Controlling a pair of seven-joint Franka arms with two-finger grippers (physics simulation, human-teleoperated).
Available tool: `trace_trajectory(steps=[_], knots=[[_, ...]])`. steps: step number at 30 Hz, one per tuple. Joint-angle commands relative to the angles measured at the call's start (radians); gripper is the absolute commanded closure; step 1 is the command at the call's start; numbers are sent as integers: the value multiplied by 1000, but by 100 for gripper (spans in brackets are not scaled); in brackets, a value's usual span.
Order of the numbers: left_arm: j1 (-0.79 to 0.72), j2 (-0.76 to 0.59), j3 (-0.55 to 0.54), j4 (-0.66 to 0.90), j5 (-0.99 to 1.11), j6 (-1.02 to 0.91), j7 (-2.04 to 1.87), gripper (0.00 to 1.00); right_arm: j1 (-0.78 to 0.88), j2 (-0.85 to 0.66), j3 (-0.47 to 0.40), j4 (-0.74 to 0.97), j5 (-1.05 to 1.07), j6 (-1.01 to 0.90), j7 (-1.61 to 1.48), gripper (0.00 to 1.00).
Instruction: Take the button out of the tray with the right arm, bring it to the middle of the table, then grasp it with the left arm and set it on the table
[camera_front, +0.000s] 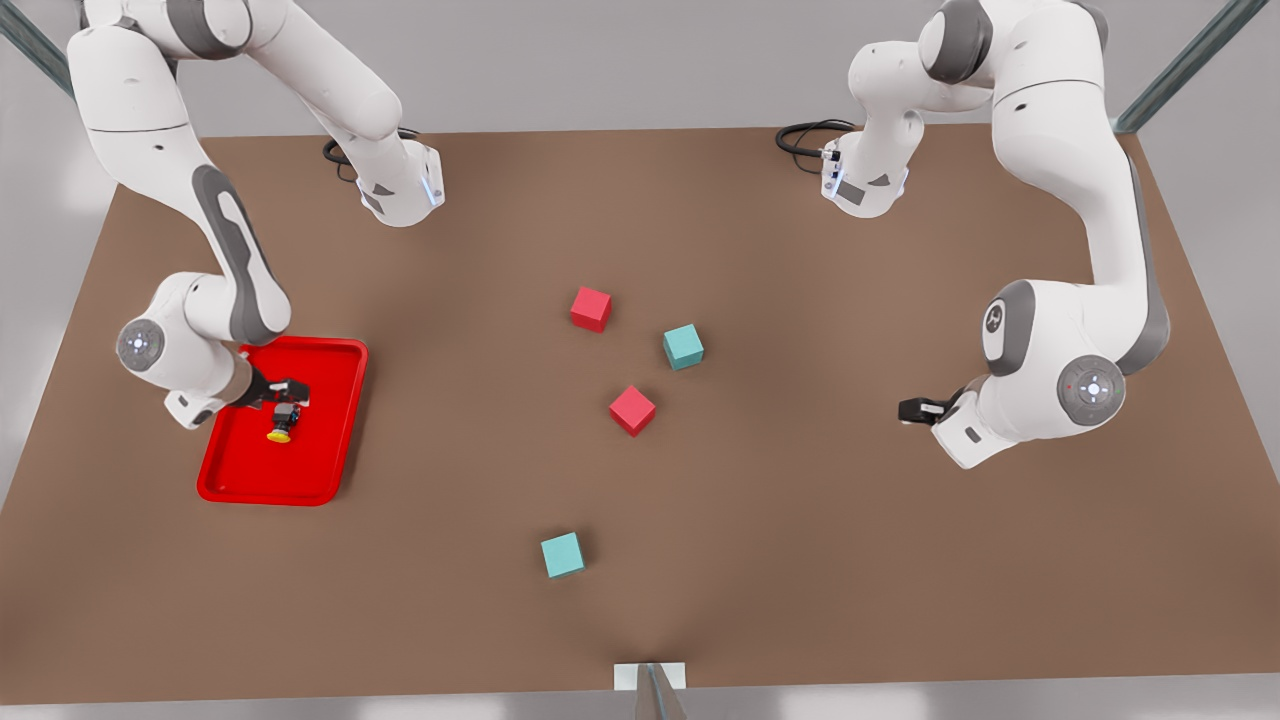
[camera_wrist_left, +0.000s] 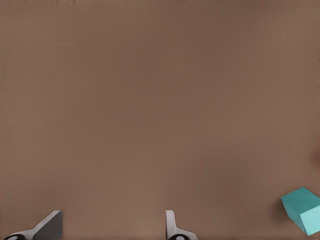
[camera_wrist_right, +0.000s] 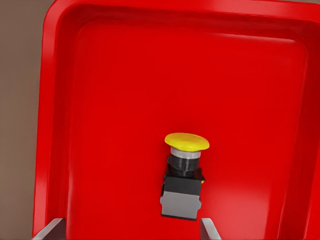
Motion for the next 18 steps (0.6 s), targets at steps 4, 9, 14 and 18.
trace_trajectory(steps=[4,9,14,18], knots=[[0,11,0,5,10,5,-2,0,0,38,-5,0,-48,106,149,0],[0,14,0,-2,10,25,-2,0,-1,66,-13,0,-67,143,149,0],[-2,22,-1,-2,10,30,-2,0,-33,92,-14,-23,-123,183,149,0],[-6,26,-1,-2,10,30,-2,0,-40,89,-14,-52,-133,213,151,0]])
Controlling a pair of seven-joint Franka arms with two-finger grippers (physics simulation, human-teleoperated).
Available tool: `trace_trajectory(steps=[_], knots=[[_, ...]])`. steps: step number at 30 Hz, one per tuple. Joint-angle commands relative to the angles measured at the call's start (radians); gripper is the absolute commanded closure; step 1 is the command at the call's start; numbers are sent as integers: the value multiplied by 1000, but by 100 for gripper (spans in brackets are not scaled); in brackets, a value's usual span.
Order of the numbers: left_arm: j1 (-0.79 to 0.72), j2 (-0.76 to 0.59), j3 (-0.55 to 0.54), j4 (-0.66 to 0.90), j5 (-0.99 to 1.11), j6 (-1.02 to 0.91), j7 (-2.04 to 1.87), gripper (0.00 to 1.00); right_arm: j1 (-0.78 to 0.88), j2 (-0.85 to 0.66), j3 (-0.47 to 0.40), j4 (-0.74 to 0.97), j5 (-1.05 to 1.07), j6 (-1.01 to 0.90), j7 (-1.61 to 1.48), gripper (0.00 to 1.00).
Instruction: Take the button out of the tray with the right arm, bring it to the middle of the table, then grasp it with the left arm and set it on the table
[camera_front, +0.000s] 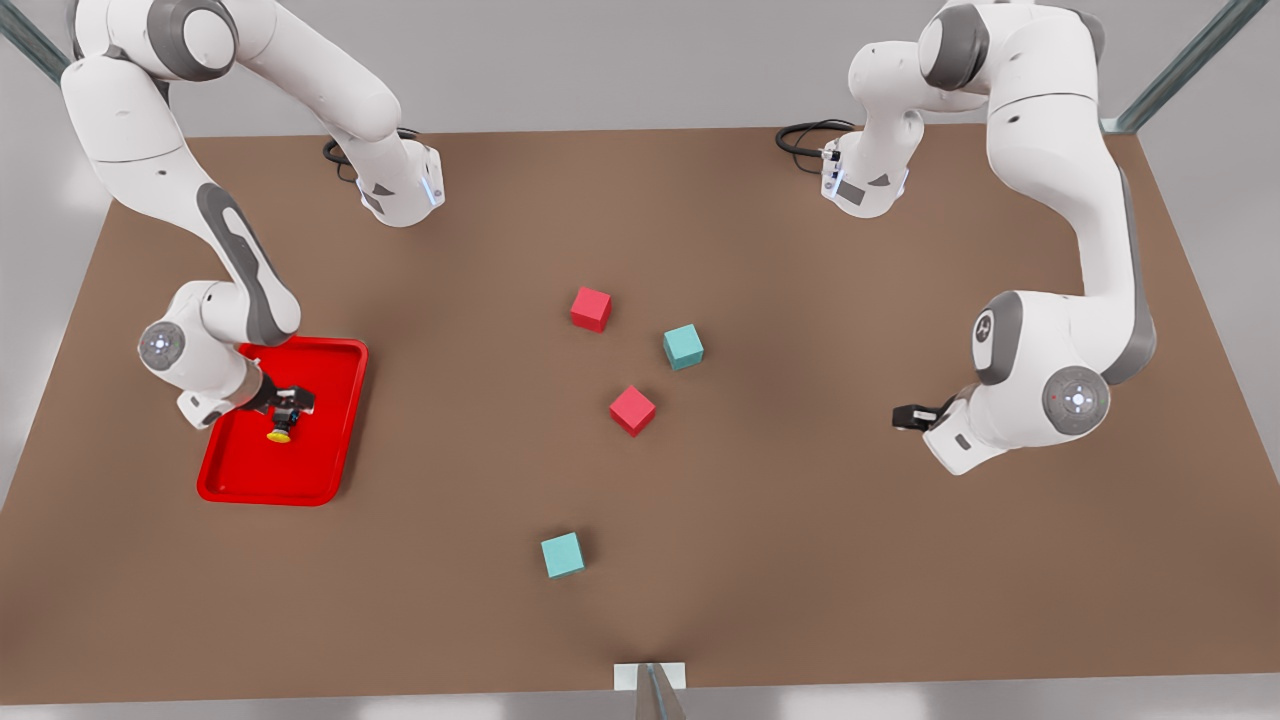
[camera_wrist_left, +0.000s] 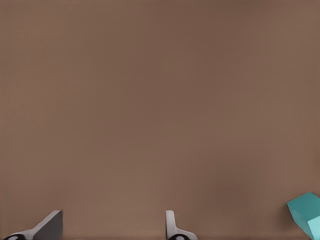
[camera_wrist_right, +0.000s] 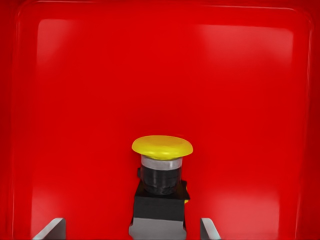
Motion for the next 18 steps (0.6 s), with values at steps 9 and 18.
trace_trajectory(steps=[9,18], knots=[[0,15,0,2,1,14,-1,0,-24,37,0,-34,-69,92,51,0],[-3,10,2,2,1,13,-1,0,-24,46,0,-44,-88,93,60,0]])
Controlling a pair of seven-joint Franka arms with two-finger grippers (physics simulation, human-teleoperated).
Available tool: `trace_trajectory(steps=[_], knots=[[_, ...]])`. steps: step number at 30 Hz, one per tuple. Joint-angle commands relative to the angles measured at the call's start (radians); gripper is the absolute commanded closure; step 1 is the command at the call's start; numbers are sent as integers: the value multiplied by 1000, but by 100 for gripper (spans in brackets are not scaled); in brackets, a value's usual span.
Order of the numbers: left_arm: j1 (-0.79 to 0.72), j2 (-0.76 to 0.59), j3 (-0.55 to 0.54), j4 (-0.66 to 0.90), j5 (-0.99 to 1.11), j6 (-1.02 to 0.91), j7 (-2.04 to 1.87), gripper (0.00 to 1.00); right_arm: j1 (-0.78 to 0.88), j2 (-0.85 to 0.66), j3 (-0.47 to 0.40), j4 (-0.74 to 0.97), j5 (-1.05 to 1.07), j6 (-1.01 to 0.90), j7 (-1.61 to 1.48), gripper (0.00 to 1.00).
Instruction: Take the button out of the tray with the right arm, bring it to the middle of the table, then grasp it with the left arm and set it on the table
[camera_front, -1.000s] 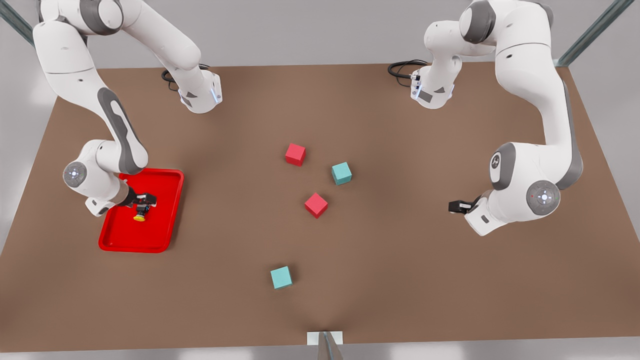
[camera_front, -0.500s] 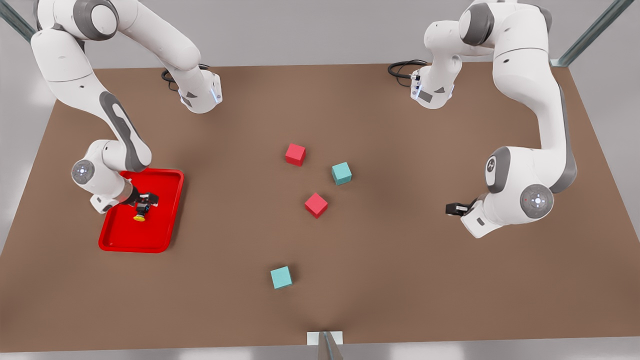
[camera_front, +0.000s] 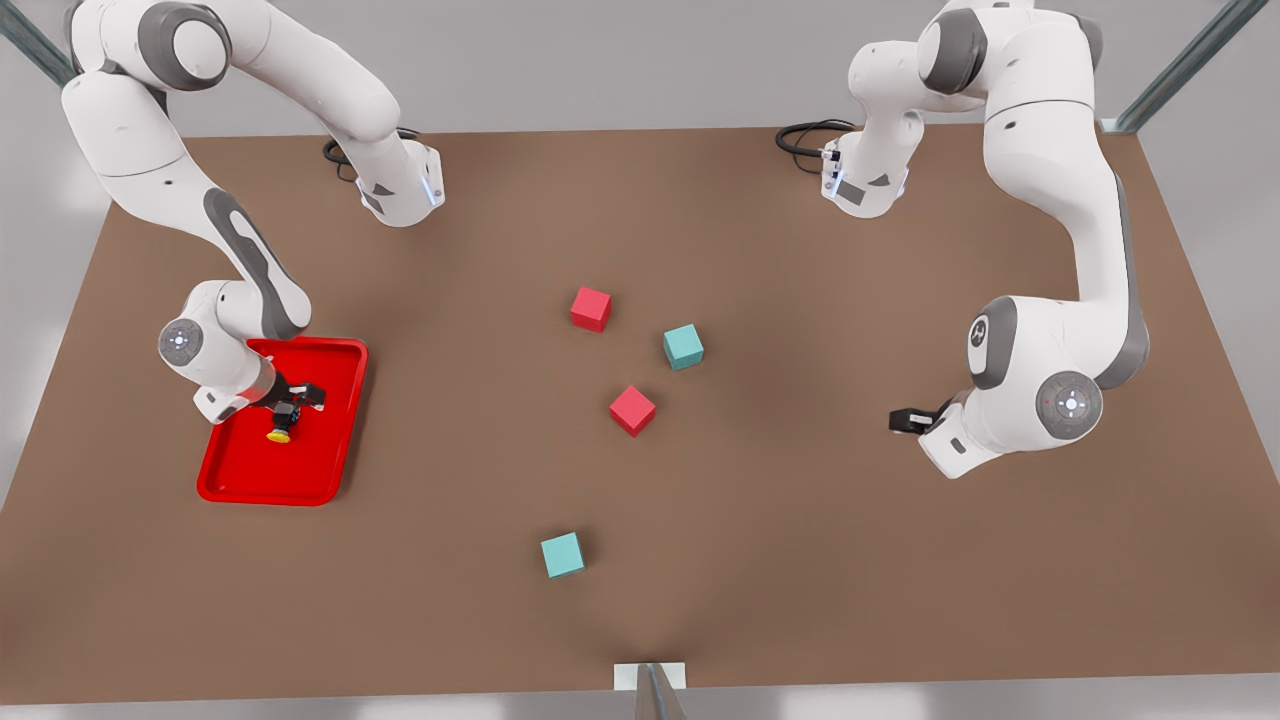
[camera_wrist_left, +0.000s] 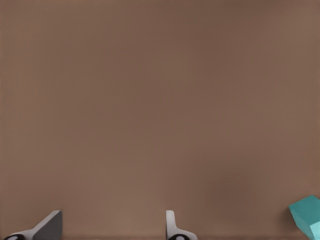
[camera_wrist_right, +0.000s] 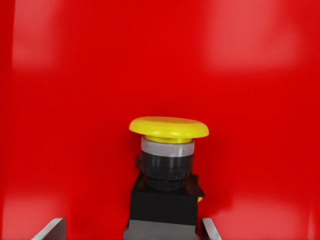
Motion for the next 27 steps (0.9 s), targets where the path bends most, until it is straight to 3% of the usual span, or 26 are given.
trace_trajectory(steps=[1,7,9,16,18,27], knots=[[-2,0,0,1,1,0,-1,0,3,-5,0,-5,-4,7,30,0],[0,0,0,1,1,1,-1,0,17,-6,0,-15,-7,13,56,0],[0,0,0,1,1,1,-1,0,17,-6,0,-21,-7,20,58,28],[0,-2,0,-1,1,1,-1,0,17,-9,0,-19,-7,20,58,31],[0,-2,0,-1,1,1,-1,0,17,-12,0,-18,-7,20,58,38],[0,-2,0,1,1,1,-1,0,17,-40,3,-18,-7,16,65,41]])
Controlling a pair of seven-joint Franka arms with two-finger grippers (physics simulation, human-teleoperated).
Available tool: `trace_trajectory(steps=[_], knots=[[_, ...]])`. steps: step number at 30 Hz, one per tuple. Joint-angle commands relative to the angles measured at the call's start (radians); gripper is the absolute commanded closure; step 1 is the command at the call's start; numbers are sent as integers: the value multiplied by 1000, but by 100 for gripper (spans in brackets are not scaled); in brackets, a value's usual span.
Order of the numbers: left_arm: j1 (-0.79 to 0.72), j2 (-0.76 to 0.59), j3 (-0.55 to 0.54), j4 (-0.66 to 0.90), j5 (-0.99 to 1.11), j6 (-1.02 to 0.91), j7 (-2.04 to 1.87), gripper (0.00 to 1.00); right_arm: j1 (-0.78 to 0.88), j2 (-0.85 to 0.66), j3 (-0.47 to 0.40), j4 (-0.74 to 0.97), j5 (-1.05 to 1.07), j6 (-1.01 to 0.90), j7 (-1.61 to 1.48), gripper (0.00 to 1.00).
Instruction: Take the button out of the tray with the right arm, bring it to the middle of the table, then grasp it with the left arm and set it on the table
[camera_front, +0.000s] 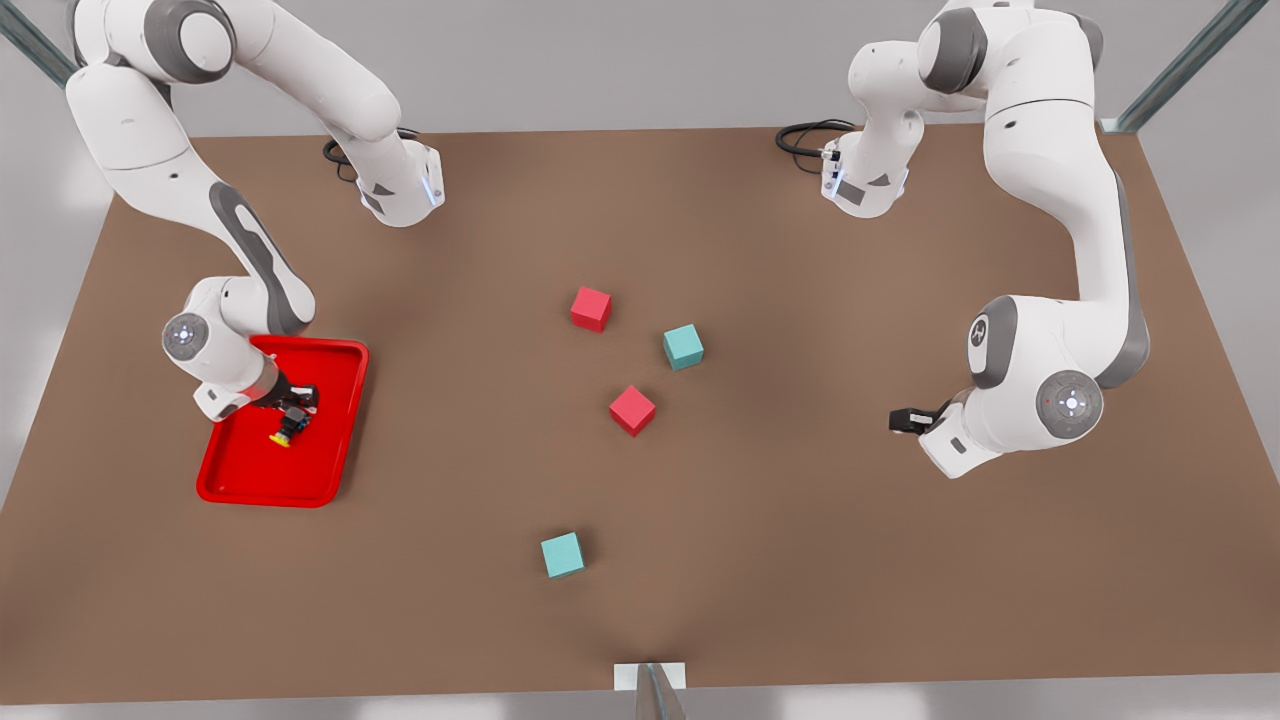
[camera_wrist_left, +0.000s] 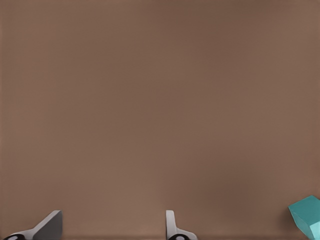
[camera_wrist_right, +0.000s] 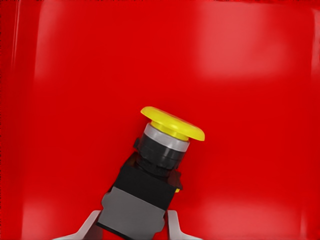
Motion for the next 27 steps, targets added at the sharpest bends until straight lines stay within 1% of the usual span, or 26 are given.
trace_trajectory(steps=[1,3,5,6,14,21,27], knots=[[0,1,0,1,1,0,-1,0,0,-2,1,0,0,-3,26,41],[0,1,0,1,-1,0,-1,0,0,-2,1,0,0,-3,26,41],[0,-1,0,1,-1,0,-1,0,0,-1,1,2,0,-3,29,37],[0,-1,0,1,-1,0,-1,0,-1,-1,1,2,0,-3,46,37],[0,-4,0,1,-1,0,-1,0,-9,-1,13,-1,-9,-1,250,33],[0,-3,0,2,-1,0,-1,0,-15,1,42,0,-11,2,448,32],[0,-4,0,1,1,0,-1,0,-24,12,42,5,-11,25,499,31]])
